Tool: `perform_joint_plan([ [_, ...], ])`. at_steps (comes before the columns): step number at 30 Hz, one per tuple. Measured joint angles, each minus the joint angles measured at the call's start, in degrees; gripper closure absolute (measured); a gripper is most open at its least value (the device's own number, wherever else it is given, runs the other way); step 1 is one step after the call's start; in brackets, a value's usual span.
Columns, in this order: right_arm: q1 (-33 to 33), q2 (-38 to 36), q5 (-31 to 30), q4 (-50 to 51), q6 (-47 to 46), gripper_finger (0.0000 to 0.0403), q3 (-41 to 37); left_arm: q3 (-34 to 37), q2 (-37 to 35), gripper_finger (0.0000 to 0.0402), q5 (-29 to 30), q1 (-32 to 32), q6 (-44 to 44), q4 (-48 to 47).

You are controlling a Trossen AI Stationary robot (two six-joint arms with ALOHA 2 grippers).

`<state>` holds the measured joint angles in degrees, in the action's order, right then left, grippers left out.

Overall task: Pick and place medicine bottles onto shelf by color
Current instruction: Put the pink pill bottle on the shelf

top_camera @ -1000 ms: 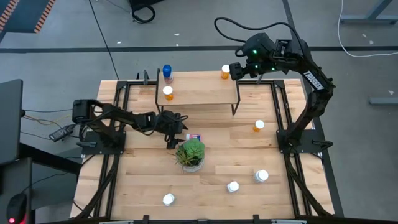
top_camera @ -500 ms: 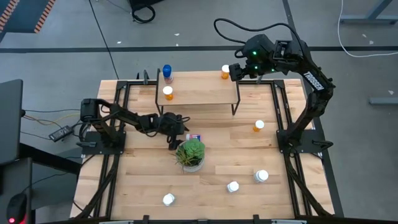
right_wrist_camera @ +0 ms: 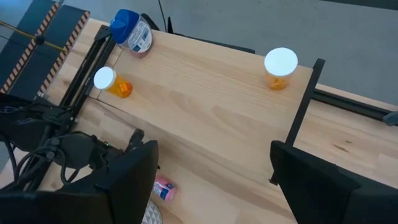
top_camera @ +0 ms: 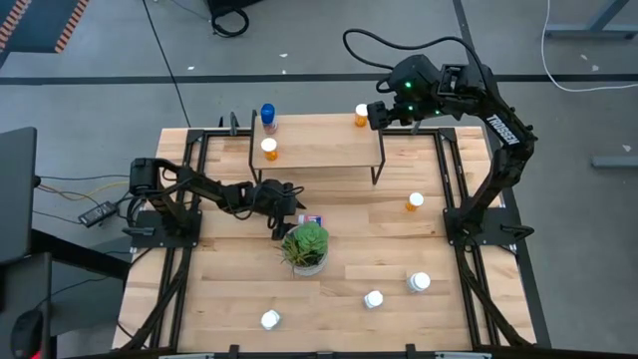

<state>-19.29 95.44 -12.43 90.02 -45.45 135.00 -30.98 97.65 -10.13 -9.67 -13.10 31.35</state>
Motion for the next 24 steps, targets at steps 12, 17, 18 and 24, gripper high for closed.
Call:
perform_joint_plan([
  [12, 0.0, 0.0, 0.0, 0.0, 0.0, 0.0086, 0.0, -0.1, 1.5, 0.0143, 0.0, 0.3, -0.2, -0.4],
  [17, 0.0, 0.0, 0.0, 0.0, -0.1, 0.0086, 0.0, 0.0, 2.5, 0.0149, 0.0, 1.3, 0.2, -0.9],
  [18, 0.0, 0.0, 0.0, 0.0, -0.3, 0.0086, 0.0, 0.0, 2.5, 0.0151, 0.0, 1.4, 0.5, -0.9],
  [24, 0.0, 0.0, 0.0, 0.0, -0.4, 0.0086, 0.0, 0.0, 2.5, 0.0168, 0.1, 1.7, 2.3, -0.1],
])
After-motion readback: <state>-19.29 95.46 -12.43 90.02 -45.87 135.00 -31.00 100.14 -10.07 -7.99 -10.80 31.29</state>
